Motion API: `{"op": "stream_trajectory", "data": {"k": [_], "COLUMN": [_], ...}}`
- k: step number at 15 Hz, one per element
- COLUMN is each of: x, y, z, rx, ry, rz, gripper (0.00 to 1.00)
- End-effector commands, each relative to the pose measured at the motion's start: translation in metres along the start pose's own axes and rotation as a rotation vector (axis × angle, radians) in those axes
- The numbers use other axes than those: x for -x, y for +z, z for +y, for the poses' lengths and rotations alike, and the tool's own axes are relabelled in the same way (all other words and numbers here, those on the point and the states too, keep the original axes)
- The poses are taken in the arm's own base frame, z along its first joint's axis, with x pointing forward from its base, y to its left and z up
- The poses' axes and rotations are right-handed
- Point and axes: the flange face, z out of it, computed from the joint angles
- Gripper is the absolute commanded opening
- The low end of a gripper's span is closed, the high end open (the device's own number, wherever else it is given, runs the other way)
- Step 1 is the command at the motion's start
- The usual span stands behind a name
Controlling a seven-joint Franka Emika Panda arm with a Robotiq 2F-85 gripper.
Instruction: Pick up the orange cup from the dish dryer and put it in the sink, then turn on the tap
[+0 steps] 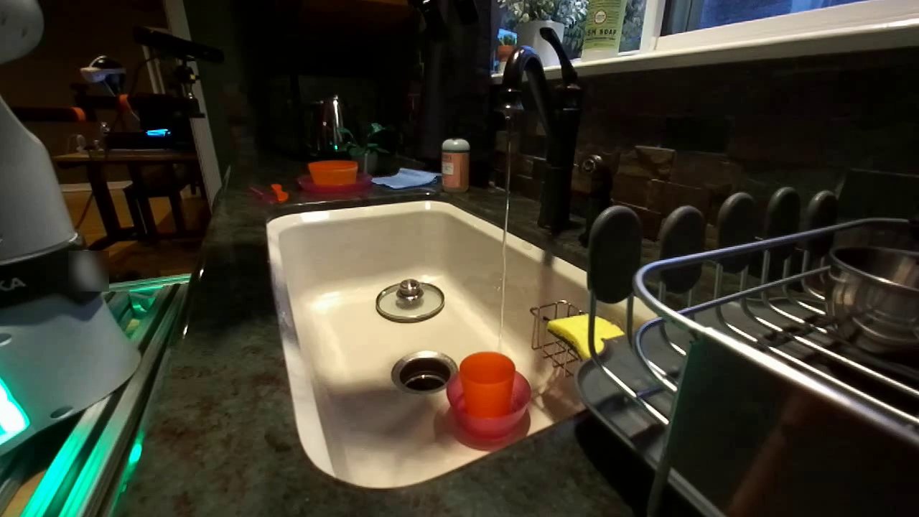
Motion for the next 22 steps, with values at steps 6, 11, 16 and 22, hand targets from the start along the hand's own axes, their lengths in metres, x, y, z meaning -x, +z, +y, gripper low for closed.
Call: {"op": "stream_trajectory", "data": {"k": [6, 11, 16, 22], "x": [0.035, 0.047, 0.043, 0.043], "y": [-0.026, -0.029, -0.028, -0.029], "z": [0.064, 0.089, 0.095, 0.096], "rx": [0.042, 0.018, 0.027, 0.027], "ry": [0.155, 0.243, 0.248, 0.249], "rz": [0.000, -0.068, -0.085, -0.085], "gripper": [1.00, 1.00, 1.00, 1.00]}}
